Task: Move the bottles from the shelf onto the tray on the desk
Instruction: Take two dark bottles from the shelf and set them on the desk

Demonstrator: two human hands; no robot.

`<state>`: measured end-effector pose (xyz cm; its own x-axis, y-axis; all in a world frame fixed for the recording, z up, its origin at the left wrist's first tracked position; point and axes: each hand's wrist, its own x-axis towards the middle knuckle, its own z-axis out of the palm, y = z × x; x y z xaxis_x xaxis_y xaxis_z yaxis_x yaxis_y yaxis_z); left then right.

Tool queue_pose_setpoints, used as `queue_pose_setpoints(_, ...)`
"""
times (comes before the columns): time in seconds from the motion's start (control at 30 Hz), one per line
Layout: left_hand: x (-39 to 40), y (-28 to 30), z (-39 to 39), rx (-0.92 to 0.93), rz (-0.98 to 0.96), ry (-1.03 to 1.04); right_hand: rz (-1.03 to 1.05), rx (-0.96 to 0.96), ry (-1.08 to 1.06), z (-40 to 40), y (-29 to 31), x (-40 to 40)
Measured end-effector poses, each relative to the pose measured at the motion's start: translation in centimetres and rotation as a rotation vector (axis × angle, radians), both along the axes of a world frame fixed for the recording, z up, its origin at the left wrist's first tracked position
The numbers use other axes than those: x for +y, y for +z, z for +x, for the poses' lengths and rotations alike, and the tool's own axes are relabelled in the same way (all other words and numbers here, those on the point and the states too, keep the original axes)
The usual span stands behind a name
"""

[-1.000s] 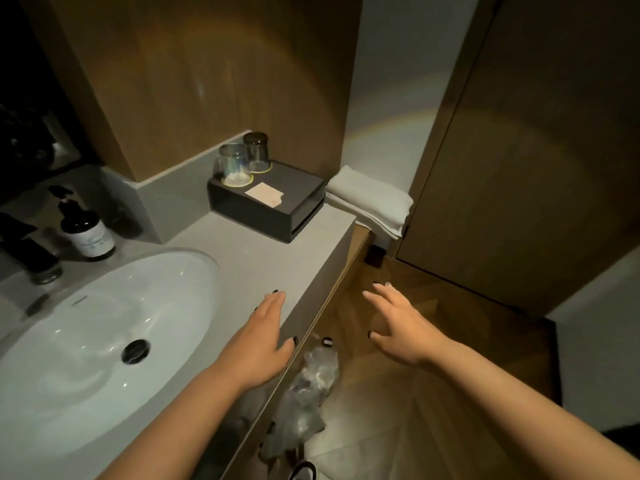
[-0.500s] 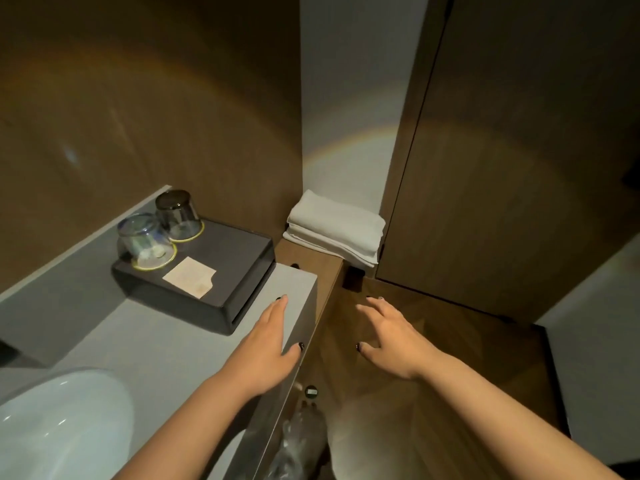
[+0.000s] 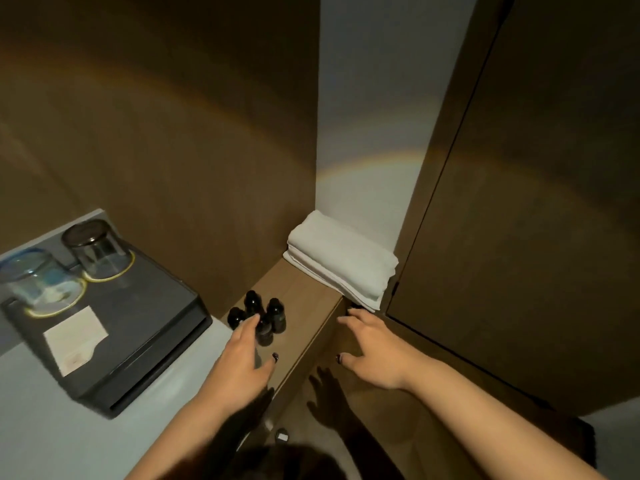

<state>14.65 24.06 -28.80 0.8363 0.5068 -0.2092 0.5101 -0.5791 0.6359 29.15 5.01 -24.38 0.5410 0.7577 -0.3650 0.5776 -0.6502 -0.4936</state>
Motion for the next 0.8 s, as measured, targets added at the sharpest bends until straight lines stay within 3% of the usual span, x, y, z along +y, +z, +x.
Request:
queue_pose_setpoints(0.2,-0.8,-1.4,5.9,0.049,-0.048,0.217,-0.024,0.117,0.064,7.6,-0.9,2.1)
queue_pose_setpoints(0.33,1.0,-4.5,8.7,-0.152,0.029,0.216,-0.063,0.152,0.131,10.5,-3.1,4.1)
queue_pose_setpoints(0.57,7.5,-8.0,15.0,0.040,-0.093,0.353,-0.154,0.179,0.249,17.2,-7.2,10.4)
queue_pose_setpoints(0.8,13.1,-14.3,19.3,0.121,-0.259,0.718,-0.207,0.218,0.223,21.9,-11.0,16.3)
